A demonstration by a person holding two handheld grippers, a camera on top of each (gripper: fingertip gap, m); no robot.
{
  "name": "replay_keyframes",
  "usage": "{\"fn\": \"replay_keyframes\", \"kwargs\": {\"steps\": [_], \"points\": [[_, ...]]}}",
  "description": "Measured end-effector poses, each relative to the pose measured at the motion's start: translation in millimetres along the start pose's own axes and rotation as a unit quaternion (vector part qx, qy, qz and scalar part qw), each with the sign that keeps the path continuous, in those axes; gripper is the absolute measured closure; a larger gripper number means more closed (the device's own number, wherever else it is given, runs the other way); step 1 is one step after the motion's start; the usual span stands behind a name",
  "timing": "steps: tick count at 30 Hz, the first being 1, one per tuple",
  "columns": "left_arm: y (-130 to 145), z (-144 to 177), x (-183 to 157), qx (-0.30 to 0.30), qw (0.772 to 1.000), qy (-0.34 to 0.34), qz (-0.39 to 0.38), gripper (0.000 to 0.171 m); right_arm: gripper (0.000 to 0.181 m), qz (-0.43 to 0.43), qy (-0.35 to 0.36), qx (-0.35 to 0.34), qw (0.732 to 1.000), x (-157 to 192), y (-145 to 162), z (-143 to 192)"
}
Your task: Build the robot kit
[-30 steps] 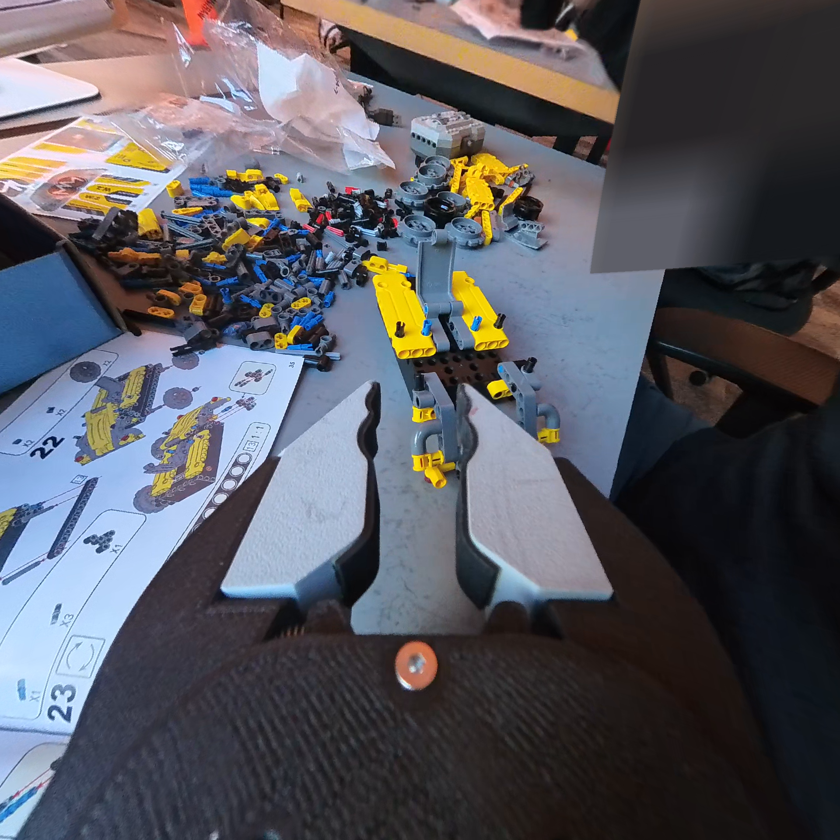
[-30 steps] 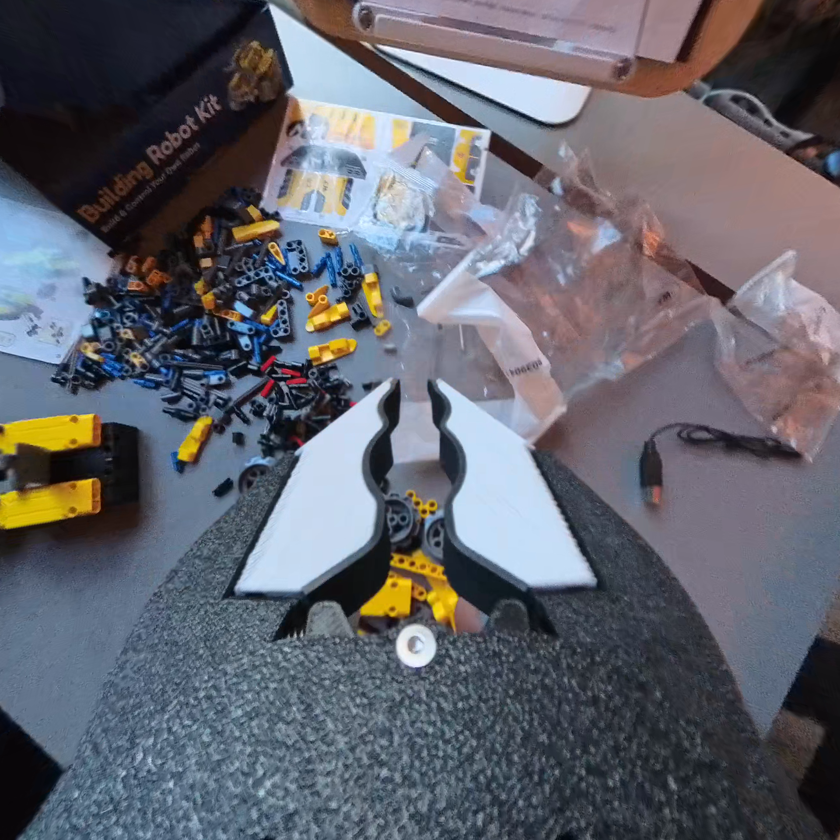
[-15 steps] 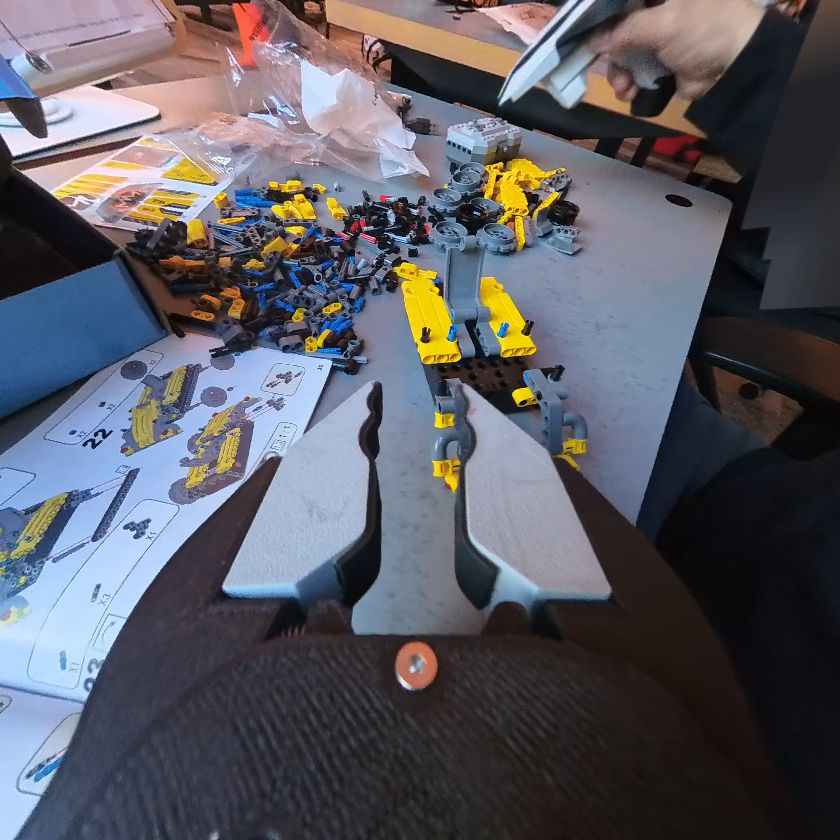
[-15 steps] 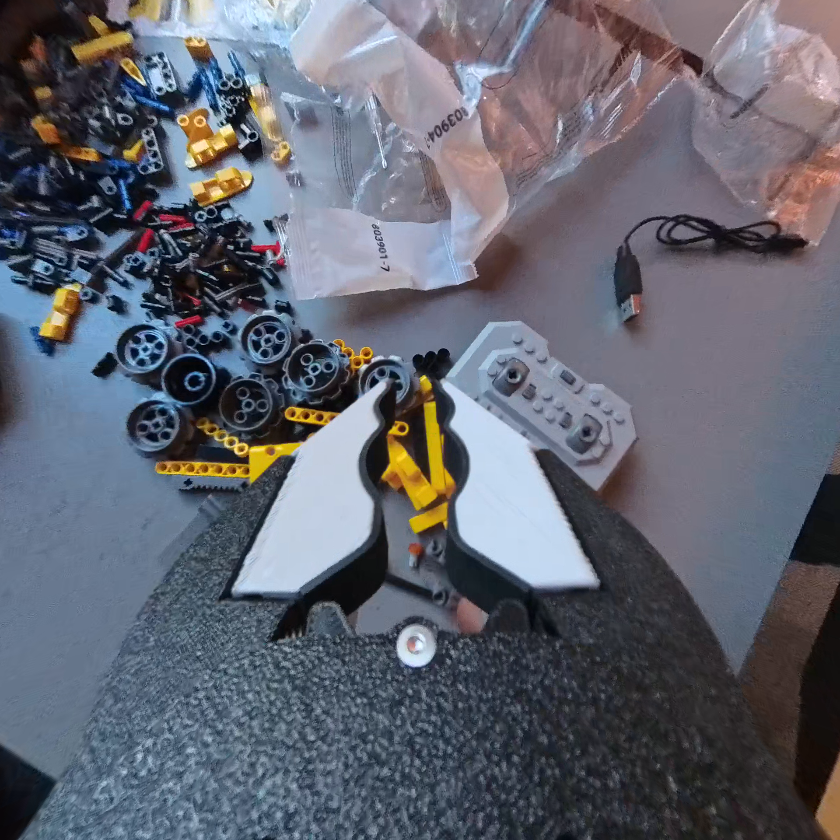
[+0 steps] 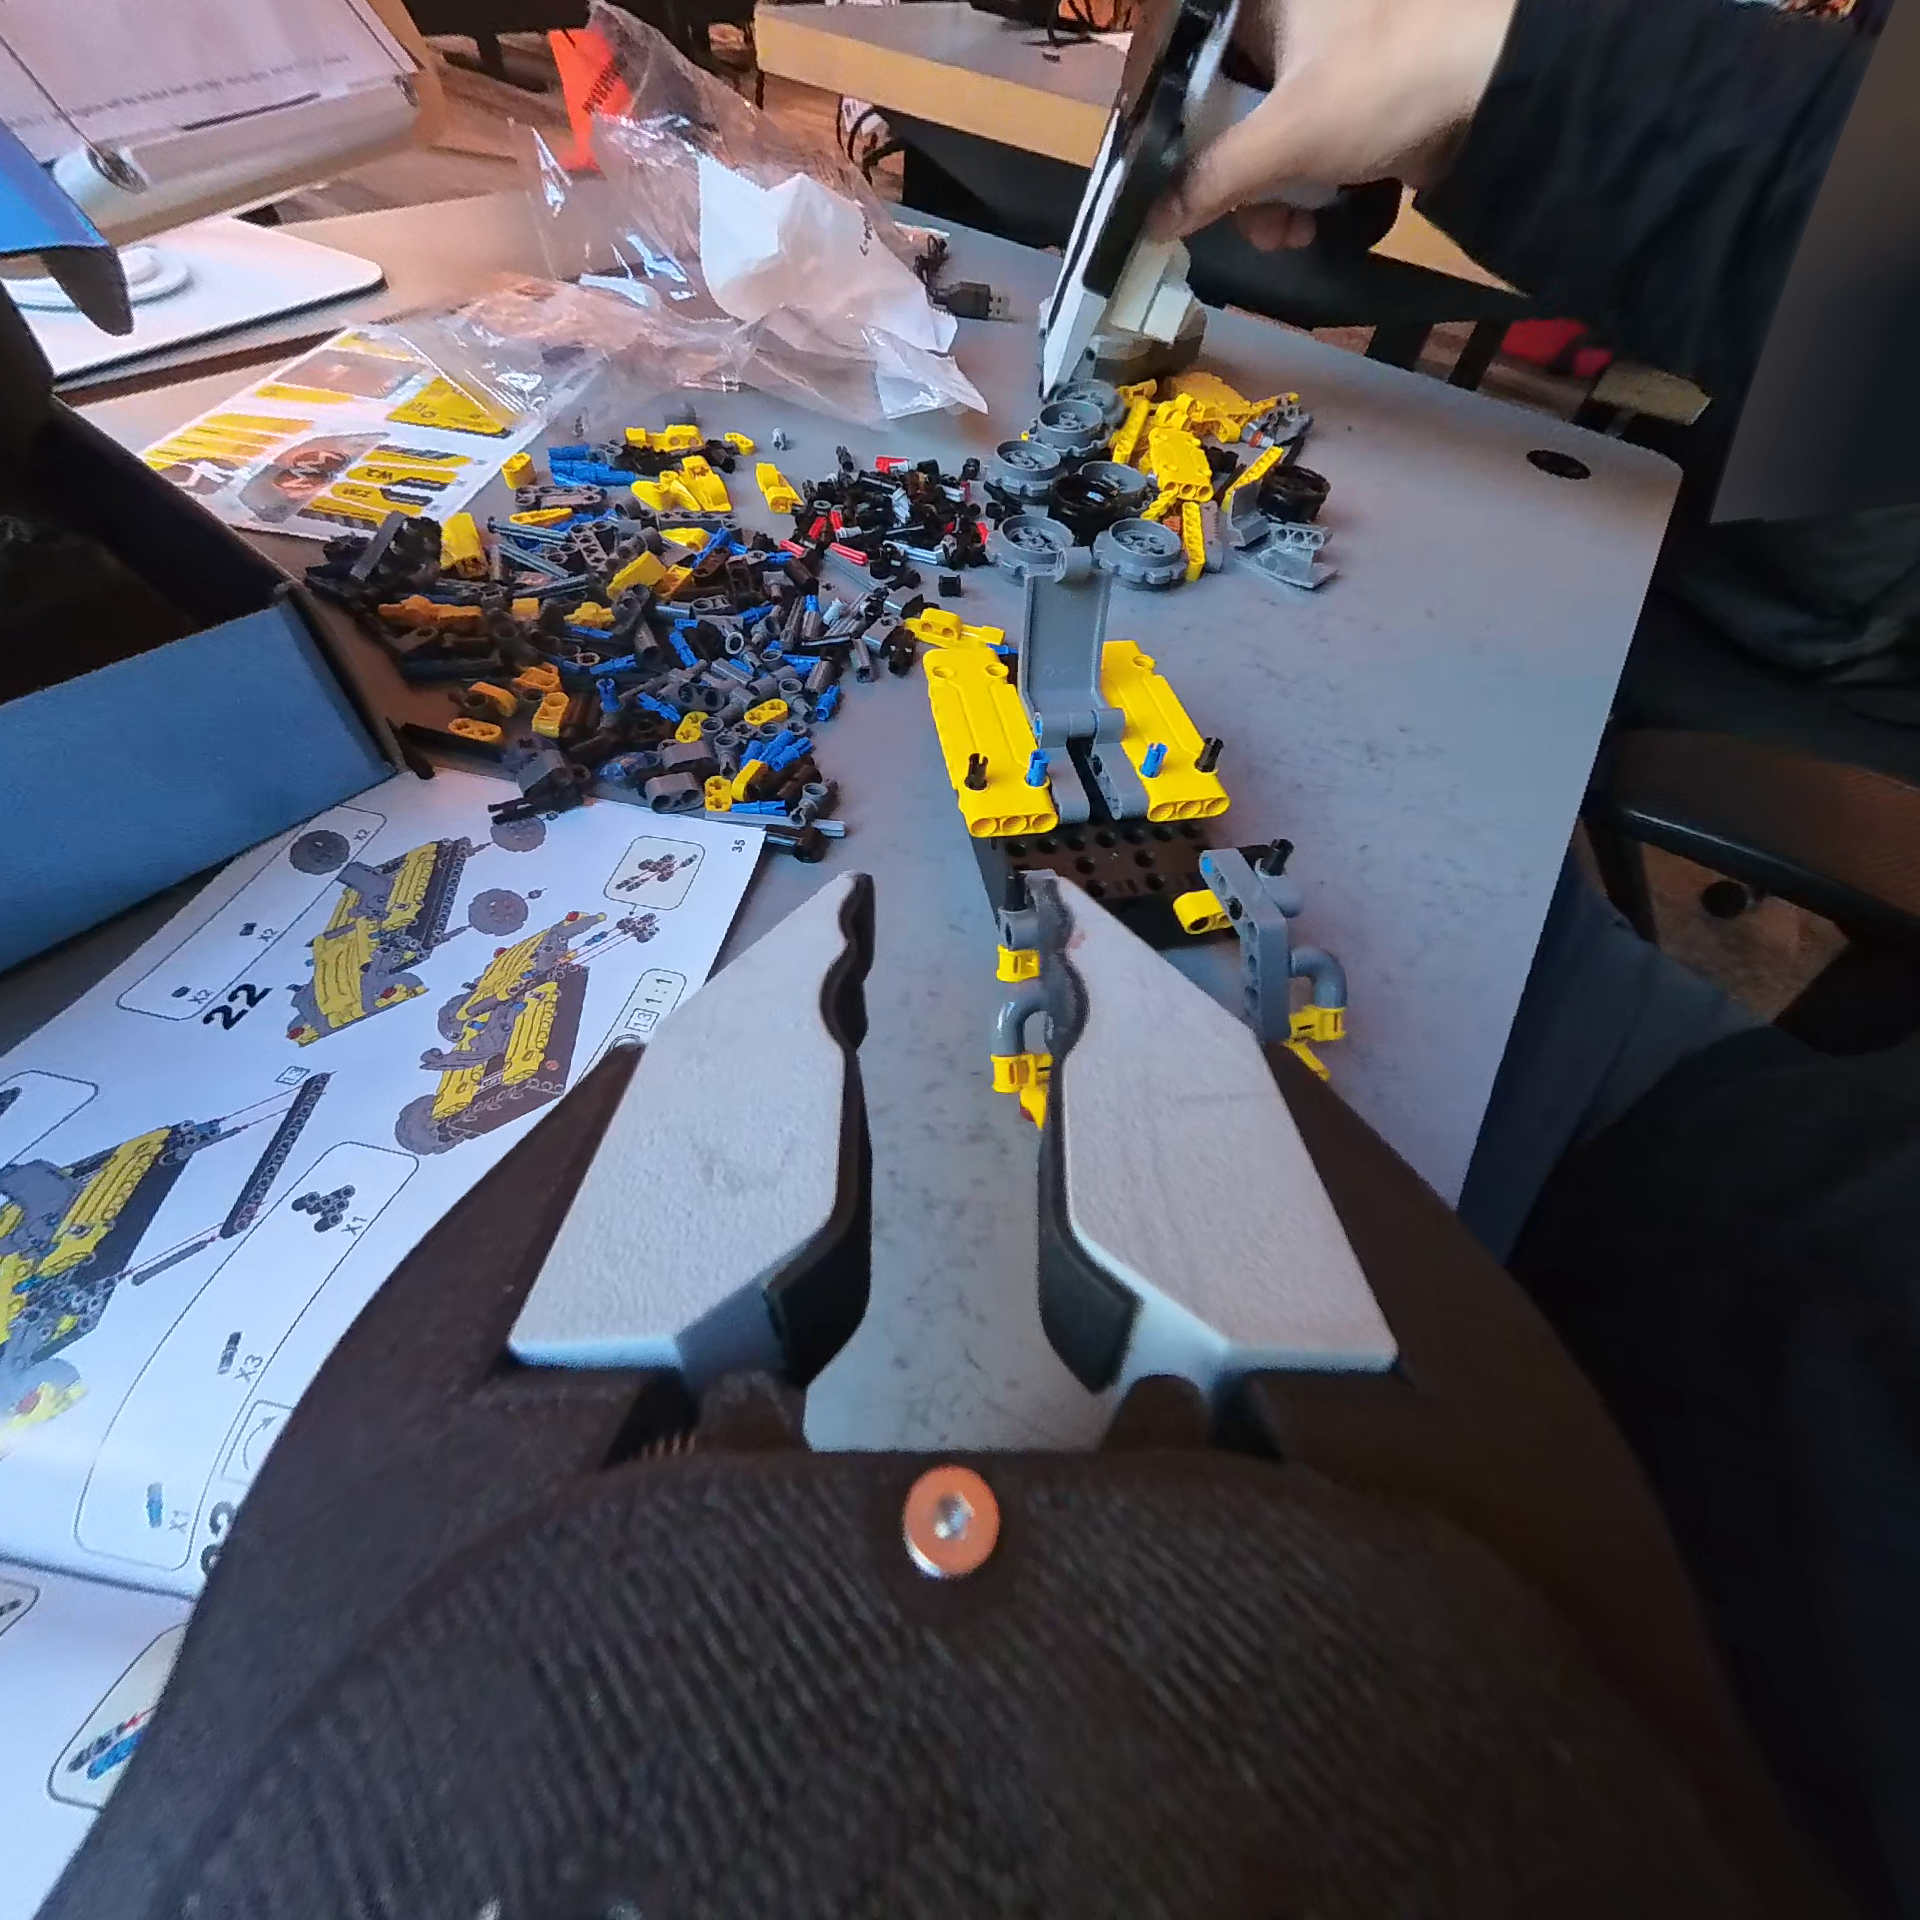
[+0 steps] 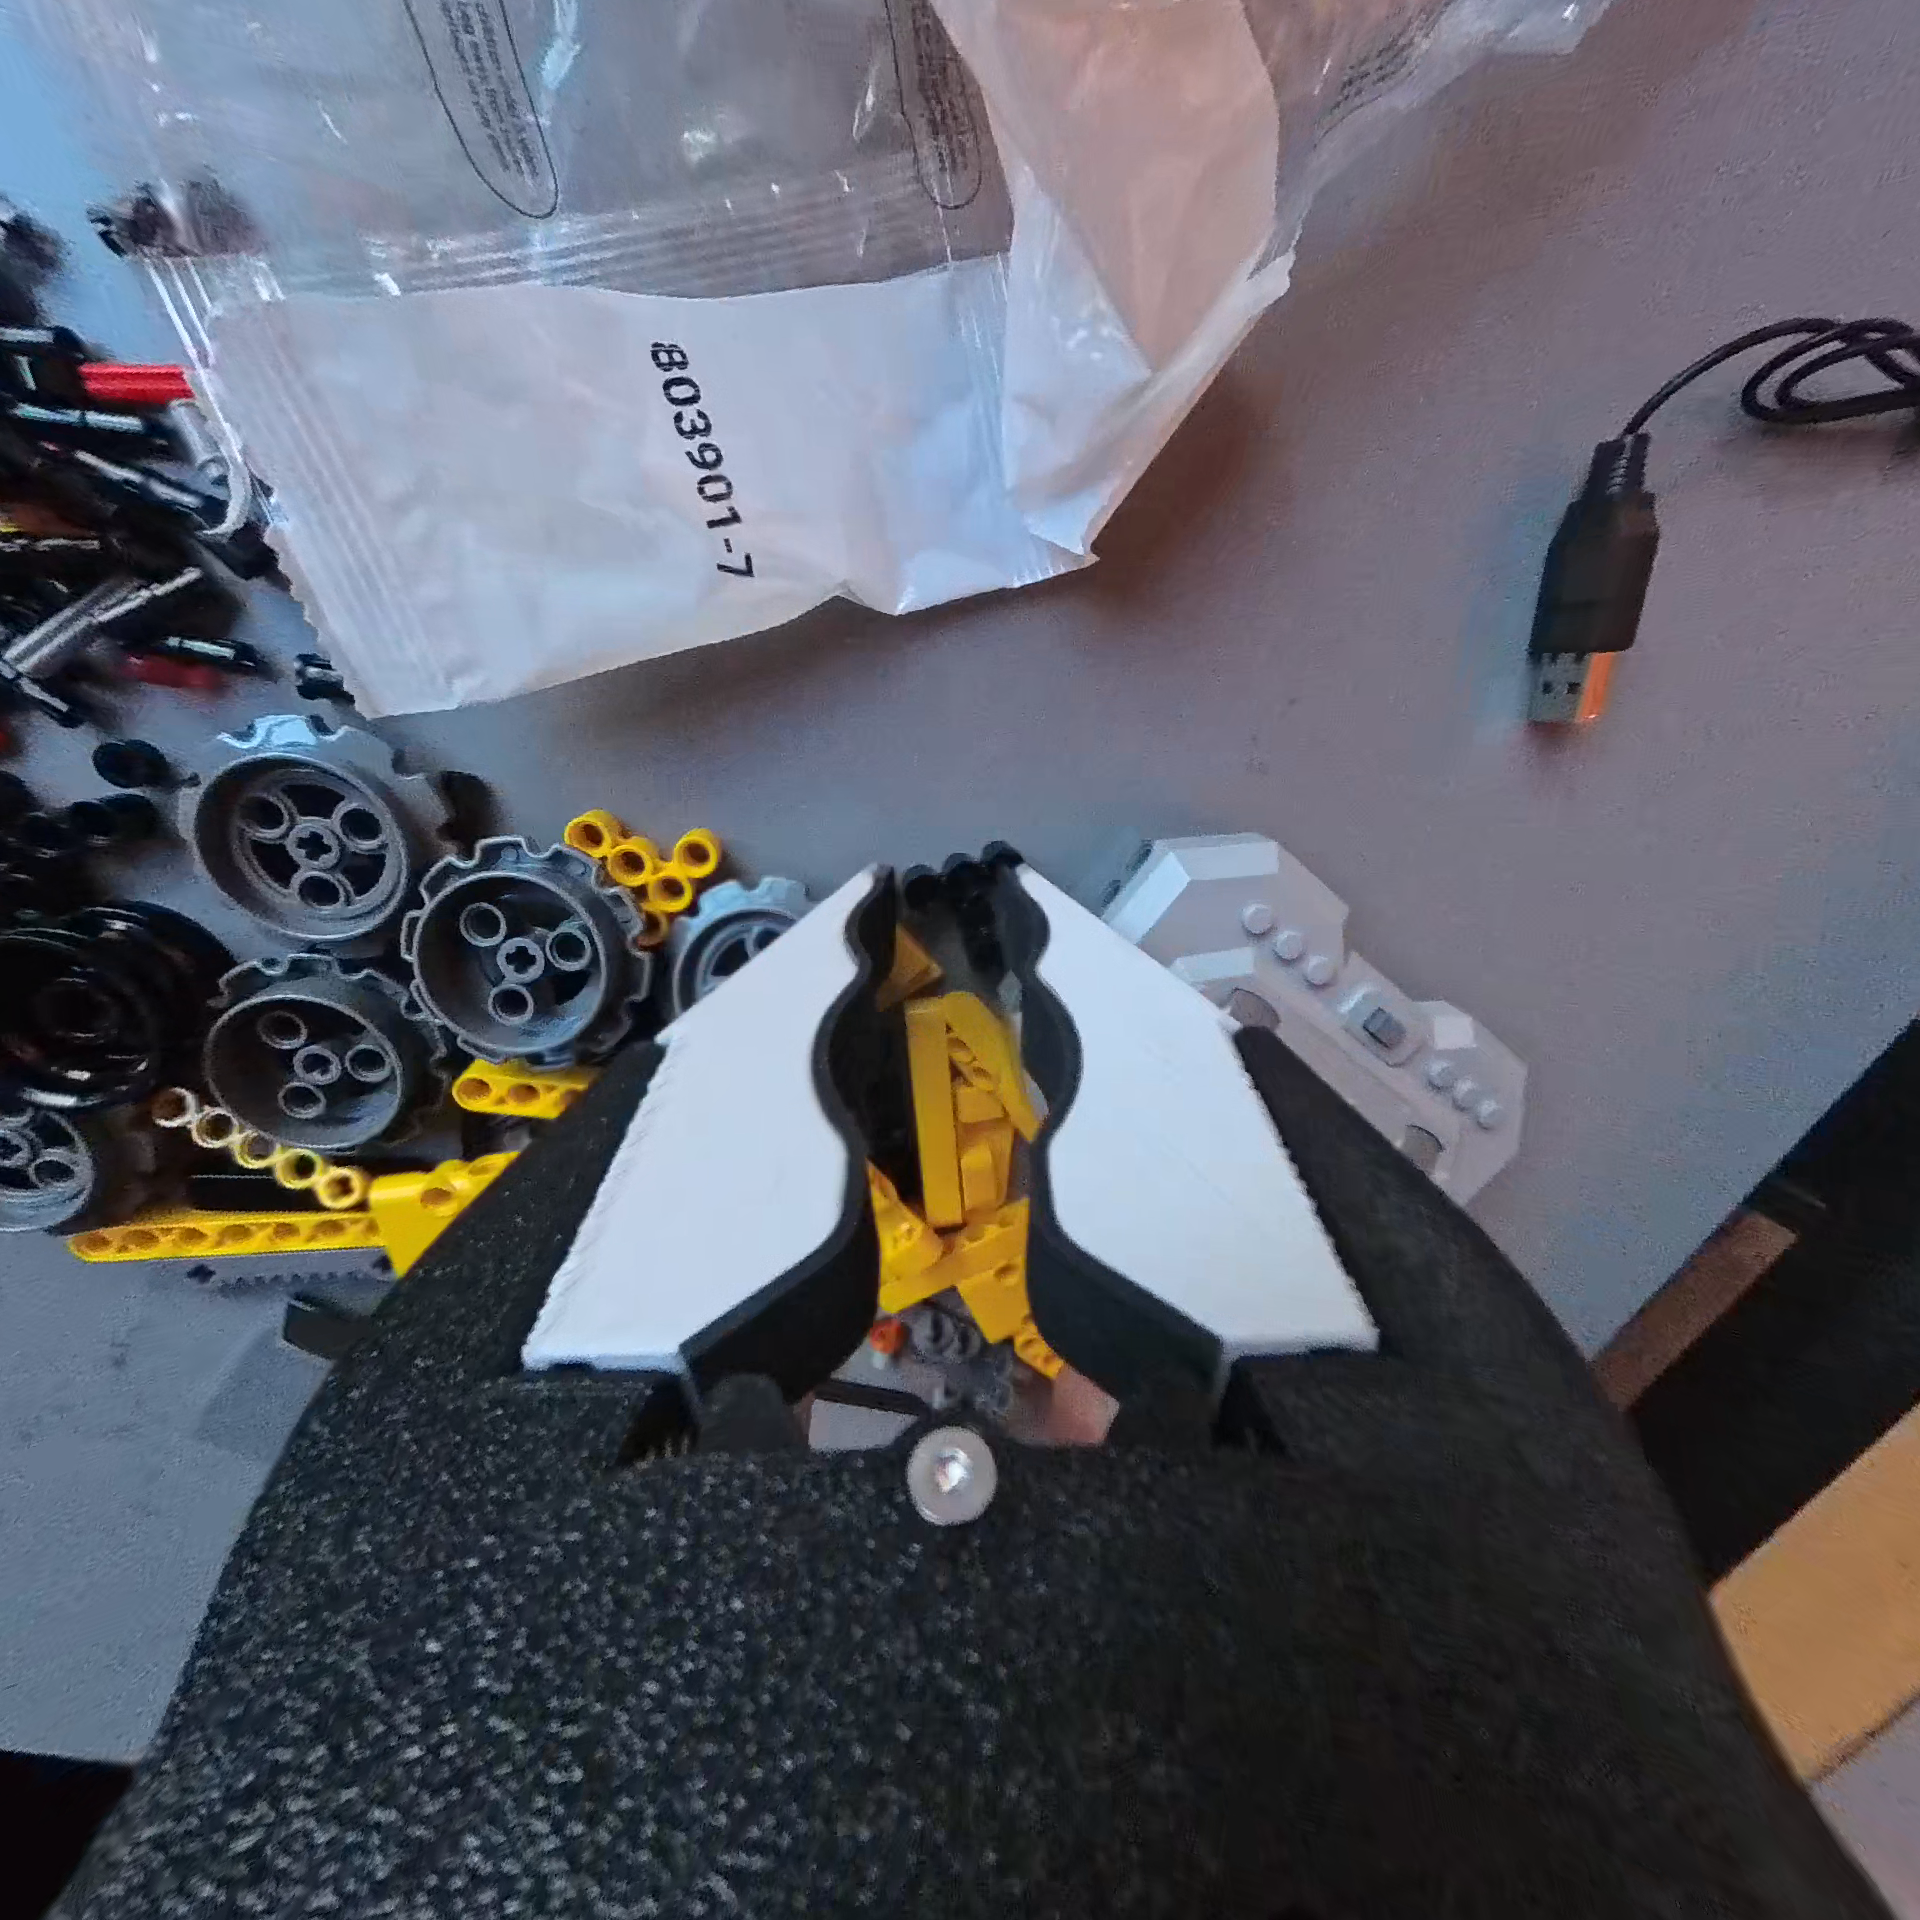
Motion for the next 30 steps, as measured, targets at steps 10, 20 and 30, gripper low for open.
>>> {"fn": "replay_keyframes", "kwargs": {"steps": [10, 20, 30], "points": [[-3, 3, -3, -0.016, 1.000, 0.018, 0.002, 0.143, 0.167, -0.053, -0.043, -0.026, 0.997, -2, -7, 5], [-3, 3, -3, -0.015, 1.000, 0.023, 0.007, 0.144, 0.162, -0.017, -0.033, -0.057, 0.998, 5, -15, 21], [-1, 1, -2, -0.007, 1.000, 0.021, 0.011, 0.143, 0.172, -0.042, -0.012, 0.011, 0.999, 4, -5, -6]]}}
Point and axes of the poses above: each gripper's, where its closed fingertips meet, z back along the fingers, y out of its underside, x = y × z across the jaws, the point moved 5 cm from there along z, back along the fingers, and after that the axes turned 12 degrees about -x, right-handed, at the moved point
